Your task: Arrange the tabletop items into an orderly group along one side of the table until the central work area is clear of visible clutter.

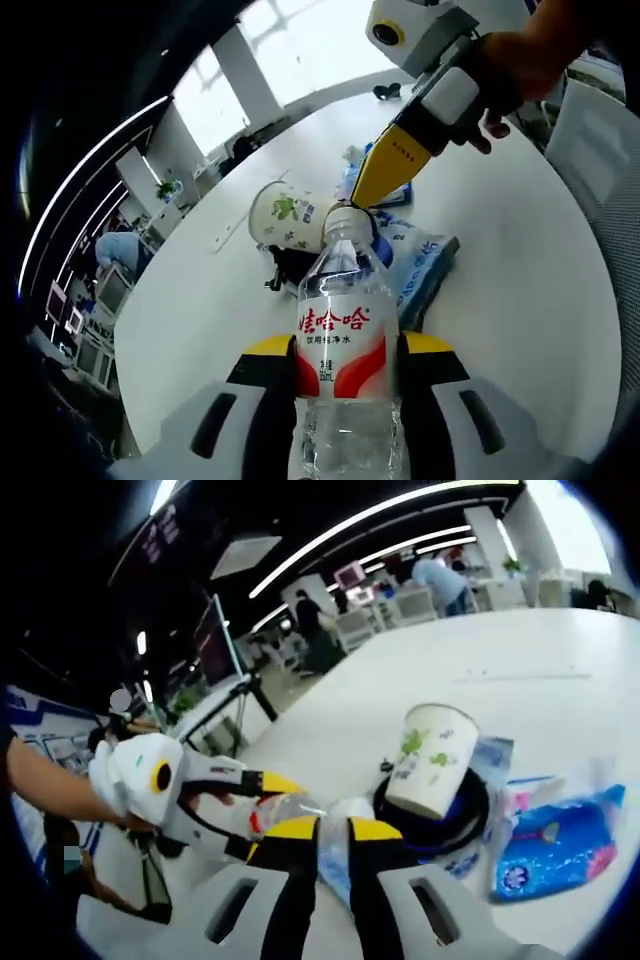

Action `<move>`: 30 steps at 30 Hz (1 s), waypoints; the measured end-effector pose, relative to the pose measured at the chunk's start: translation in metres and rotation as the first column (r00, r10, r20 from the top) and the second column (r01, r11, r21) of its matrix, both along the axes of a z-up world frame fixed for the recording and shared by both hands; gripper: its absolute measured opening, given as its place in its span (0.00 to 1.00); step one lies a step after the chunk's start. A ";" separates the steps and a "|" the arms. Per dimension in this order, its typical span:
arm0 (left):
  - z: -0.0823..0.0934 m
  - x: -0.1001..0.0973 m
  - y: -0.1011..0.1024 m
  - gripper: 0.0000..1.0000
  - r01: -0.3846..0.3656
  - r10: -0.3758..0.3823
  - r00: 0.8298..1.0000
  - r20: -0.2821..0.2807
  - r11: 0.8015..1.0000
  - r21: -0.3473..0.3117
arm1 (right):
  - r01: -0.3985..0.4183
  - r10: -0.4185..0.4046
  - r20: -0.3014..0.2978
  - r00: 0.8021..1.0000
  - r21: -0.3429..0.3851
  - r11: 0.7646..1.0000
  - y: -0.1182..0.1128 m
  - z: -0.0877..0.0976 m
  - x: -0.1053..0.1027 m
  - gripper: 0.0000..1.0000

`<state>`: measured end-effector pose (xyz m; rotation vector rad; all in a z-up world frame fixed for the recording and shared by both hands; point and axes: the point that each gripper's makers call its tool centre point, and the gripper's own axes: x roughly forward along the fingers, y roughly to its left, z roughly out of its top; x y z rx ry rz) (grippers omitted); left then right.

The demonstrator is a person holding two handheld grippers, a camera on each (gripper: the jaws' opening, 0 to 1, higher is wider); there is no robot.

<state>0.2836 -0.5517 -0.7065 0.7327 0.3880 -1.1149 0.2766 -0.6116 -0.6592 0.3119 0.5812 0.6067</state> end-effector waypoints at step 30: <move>0.044 -0.012 -0.005 0.38 -0.010 0.025 0.995 0.094 0.987 -0.162 | 0.040 -0.028 -0.065 0.997 0.199 0.979 0.012 0.031 0.003 0.26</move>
